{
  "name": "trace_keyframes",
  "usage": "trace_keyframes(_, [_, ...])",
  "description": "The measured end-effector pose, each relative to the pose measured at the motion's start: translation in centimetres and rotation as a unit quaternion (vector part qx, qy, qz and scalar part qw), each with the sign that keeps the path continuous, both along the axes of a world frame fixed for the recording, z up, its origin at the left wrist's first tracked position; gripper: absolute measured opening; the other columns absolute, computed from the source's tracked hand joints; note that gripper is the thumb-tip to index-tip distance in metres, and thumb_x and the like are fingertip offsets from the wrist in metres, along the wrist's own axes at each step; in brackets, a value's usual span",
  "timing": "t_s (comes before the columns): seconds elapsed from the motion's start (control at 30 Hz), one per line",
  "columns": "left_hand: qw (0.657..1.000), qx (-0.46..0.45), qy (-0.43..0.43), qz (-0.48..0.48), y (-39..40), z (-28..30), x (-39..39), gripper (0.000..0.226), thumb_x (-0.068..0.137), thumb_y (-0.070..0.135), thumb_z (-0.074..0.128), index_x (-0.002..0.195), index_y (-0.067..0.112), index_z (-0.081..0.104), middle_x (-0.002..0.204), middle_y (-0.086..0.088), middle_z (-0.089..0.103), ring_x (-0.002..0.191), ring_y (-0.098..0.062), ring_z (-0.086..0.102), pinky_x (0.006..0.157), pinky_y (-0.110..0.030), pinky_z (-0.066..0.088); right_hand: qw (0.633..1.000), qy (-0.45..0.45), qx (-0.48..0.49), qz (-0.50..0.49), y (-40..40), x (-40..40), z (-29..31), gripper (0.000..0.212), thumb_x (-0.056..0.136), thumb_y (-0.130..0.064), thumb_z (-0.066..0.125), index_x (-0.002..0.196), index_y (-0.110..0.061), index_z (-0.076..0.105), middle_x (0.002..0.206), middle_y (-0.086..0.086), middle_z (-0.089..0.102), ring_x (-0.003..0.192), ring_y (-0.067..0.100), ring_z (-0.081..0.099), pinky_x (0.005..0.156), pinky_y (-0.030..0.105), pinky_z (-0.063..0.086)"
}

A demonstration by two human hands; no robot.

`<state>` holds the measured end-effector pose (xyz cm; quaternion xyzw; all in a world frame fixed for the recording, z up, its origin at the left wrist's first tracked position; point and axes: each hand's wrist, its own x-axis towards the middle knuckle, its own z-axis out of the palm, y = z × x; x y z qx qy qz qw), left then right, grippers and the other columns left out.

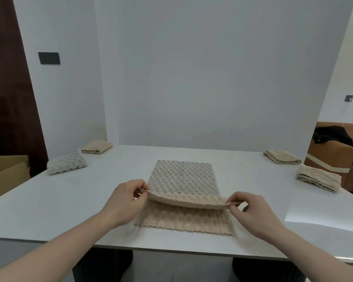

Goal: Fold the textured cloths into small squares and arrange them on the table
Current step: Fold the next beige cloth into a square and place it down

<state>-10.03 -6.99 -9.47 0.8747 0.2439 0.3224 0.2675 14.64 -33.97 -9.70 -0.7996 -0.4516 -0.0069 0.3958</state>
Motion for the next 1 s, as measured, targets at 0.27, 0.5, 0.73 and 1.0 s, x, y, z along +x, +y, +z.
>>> trace_keyframes(0.27, [0.995,0.047,0.086,-0.016,-0.7,-2.5,-1.3,0.015,0.090,0.021,0.064,0.082,0.033,0.067,0.090,0.019,0.069,0.093,0.005,0.062,0.078,-0.011,0.045,0.992,-0.051,-0.111,0.033,-1.6,-0.7,-2.7,0.014,0.078,-0.034,0.060,0.084,-0.040,0.071,0.095,-0.029,0.065,0.096,-0.005,0.059,0.082,0.018,0.044])
trace_keyframes(0.5, [0.979,0.104,0.176,-0.004,-0.7,-2.2,-1.3,0.013,0.082,0.038,0.054,0.082,0.032,0.066,0.094,0.021,0.062,0.100,0.004,0.051,0.088,-0.026,0.046,0.991,-0.058,-0.104,0.055,-1.8,-0.6,-2.5,0.013,0.079,-0.052,0.068,0.080,-0.040,0.074,0.099,-0.028,0.066,0.102,-0.001,0.056,0.091,0.022,0.046])
trace_keyframes(0.73, [0.985,0.080,0.149,-0.037,-3.7,-1.1,4.7,0.042,0.095,0.052,0.046,0.130,0.036,0.061,0.147,0.016,0.047,0.141,-0.009,0.035,0.119,-0.033,0.028,0.994,-0.048,-0.095,0.019,3.0,-0.4,-2.3,0.039,0.093,-0.055,0.058,0.130,-0.043,0.063,0.149,-0.024,0.047,0.140,0.002,0.036,0.118,0.028,0.030])
trace_keyframes(1.0, [0.930,0.134,0.334,-0.077,-5.5,-4.8,8.2,0.078,0.092,0.078,0.012,0.160,0.043,-0.004,0.169,0.015,-0.010,0.156,-0.011,-0.016,0.127,-0.044,-0.009,0.969,-0.070,-0.237,0.011,5.3,-0.9,-5.4,0.067,0.100,-0.065,0.028,0.162,-0.043,0.011,0.170,-0.018,0.000,0.157,0.007,-0.009,0.129,0.044,-0.004])
